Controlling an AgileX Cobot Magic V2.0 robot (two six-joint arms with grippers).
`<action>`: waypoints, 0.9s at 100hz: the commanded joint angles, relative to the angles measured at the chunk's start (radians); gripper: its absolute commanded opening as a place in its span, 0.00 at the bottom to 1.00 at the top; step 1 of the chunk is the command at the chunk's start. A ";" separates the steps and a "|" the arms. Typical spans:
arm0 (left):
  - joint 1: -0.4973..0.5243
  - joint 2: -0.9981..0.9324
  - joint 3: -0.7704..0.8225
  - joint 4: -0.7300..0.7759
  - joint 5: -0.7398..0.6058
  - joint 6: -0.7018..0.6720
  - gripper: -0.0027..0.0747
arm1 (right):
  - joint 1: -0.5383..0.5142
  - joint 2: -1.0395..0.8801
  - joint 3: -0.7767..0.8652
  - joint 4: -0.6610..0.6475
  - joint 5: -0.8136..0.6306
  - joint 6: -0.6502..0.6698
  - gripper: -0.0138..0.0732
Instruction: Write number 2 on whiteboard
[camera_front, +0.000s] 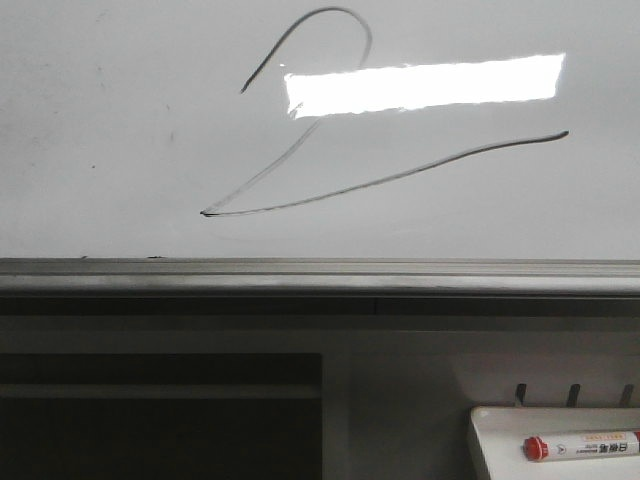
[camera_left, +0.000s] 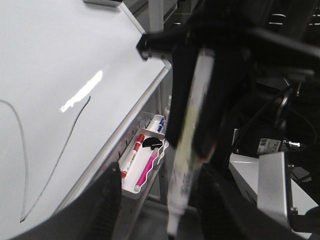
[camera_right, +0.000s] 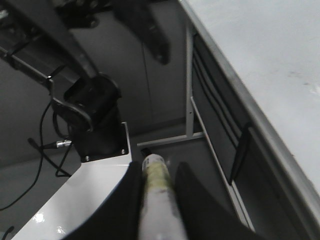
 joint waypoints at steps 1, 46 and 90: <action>0.003 0.056 -0.066 -0.067 0.010 0.037 0.48 | 0.047 0.028 -0.032 -0.001 -0.138 -0.018 0.09; 0.003 0.136 -0.083 -0.019 0.114 0.037 0.32 | 0.072 0.052 -0.066 -0.001 -0.264 -0.020 0.09; 0.003 0.198 -0.083 -0.017 0.038 0.037 0.01 | 0.050 0.053 -0.066 -0.001 -0.258 -0.020 0.20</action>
